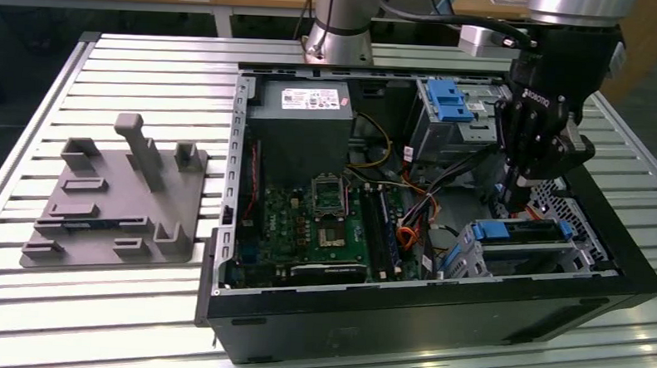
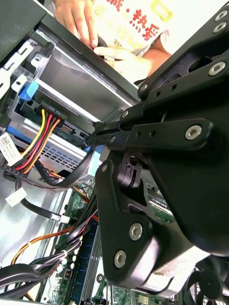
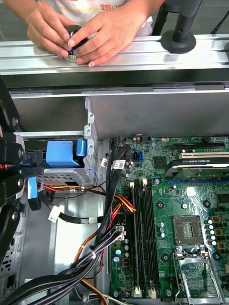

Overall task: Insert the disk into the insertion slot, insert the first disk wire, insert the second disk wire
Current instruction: 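Insert the second disk wire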

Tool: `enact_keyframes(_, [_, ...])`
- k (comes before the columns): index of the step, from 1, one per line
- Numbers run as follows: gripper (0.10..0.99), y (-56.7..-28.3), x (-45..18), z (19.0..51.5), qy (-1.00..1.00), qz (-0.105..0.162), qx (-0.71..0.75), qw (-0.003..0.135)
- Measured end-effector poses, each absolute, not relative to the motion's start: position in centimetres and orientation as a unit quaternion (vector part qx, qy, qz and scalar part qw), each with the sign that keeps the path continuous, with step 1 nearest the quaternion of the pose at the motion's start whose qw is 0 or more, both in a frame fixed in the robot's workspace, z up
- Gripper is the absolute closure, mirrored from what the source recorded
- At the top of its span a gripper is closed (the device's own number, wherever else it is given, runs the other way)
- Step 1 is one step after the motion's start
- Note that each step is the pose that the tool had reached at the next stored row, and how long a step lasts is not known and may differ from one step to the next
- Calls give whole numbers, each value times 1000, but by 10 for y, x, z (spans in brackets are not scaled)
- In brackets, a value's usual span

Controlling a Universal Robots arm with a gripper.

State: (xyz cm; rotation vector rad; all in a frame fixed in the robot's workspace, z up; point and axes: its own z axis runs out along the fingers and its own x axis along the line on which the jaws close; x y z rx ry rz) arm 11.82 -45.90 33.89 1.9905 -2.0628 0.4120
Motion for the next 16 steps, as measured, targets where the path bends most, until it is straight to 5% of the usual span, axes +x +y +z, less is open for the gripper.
enact_keyframes(16, [945,-459,118,338,-707,141,682,123])
